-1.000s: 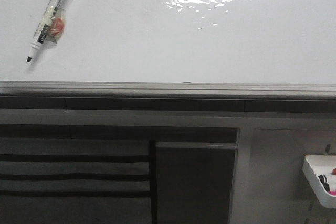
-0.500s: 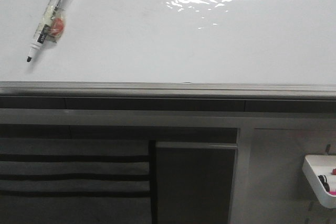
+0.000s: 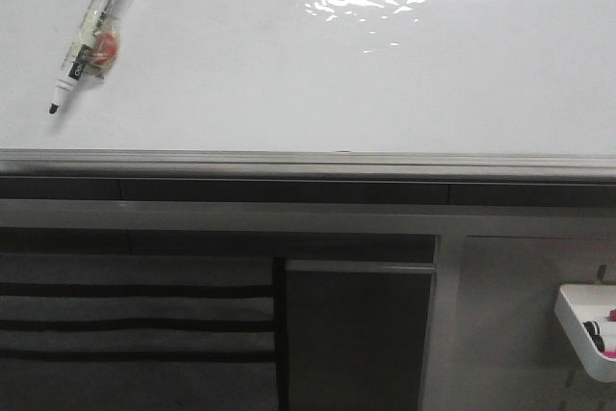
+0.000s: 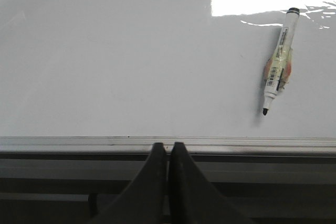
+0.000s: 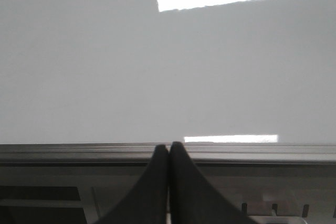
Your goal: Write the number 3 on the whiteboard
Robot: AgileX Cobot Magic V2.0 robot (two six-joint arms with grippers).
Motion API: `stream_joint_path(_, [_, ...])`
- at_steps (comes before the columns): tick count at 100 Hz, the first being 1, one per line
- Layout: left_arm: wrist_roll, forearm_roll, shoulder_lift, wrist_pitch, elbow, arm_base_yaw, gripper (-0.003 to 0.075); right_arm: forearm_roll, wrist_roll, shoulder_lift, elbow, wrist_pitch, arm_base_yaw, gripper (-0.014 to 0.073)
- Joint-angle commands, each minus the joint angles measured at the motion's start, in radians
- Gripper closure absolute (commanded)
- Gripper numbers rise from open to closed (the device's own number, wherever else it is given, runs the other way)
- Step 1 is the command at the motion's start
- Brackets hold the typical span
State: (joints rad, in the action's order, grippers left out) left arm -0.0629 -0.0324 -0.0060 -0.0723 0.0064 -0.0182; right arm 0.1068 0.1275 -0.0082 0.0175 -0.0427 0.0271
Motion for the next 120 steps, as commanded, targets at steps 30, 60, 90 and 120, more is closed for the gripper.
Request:
stream_joint_path(30, [0.009, -0.158, -0.015, 0.011, -0.215, -0.005, 0.0738, -0.056, -0.001, -0.020, -0.113, 0.018, -0.006, 0.0660])
stream_joint_path(60, [-0.073, -0.083, 0.224, -0.434, -0.643, -0.005, 0.0738, -0.057, -0.050, 0.169, -0.525, -0.467, -0.006, 0.0660])
stream_joint_path(90, [-0.073, -0.086, 0.357, -0.465, -0.713, -0.005, 0.0738, -0.057, -0.050, 0.281, -0.598, -0.402, -0.006, 0.0660])
stream_joint_path(120, [-0.073, -0.088, 0.365, -0.466, -0.713, -0.005, 0.0738, -0.057, -0.050, 0.281, -0.596, -0.401, -0.006, 0.0660])
